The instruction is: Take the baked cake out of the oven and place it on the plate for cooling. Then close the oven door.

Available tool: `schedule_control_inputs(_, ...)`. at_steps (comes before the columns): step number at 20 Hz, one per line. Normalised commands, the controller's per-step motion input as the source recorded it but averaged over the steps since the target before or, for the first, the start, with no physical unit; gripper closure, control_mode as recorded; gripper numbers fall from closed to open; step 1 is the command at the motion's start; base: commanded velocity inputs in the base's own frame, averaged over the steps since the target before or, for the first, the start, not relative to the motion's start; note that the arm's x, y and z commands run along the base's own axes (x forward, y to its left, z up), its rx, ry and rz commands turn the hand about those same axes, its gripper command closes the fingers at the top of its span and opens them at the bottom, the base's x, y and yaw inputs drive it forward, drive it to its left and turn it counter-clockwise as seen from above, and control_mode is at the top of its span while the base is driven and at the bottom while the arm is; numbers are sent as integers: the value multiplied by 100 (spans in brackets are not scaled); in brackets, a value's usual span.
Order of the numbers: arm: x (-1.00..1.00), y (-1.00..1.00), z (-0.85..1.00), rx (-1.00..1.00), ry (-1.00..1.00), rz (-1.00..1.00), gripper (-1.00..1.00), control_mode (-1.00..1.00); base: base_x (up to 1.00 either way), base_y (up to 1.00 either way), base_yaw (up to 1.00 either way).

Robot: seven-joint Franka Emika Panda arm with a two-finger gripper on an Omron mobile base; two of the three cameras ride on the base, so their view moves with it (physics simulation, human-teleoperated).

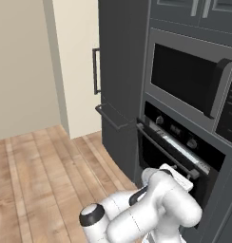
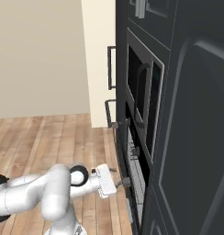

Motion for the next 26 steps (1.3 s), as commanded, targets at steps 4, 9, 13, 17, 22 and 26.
schedule_control_inputs(4,100,-18,0,-23,-23,-35,-100,-100,0,0,0)
schedule_control_inputs(9,90,-13,0,-19,-23,-32,-100,-100,0,0,0)
schedule_control_inputs(13,79,-20,0,-18,-20,-31,-100,-100,0,0,0)
schedule_control_inputs(17,79,-29,0,-18,-16,-31,-100,-100,0,0,0)
schedule_control_inputs(22,72,-34,-8,-18,-10,-31,-100,-100,0,0,0)
schedule_control_inputs(26,36,-19,-42,-20,-8,-25,-100,-100,0,0,0)
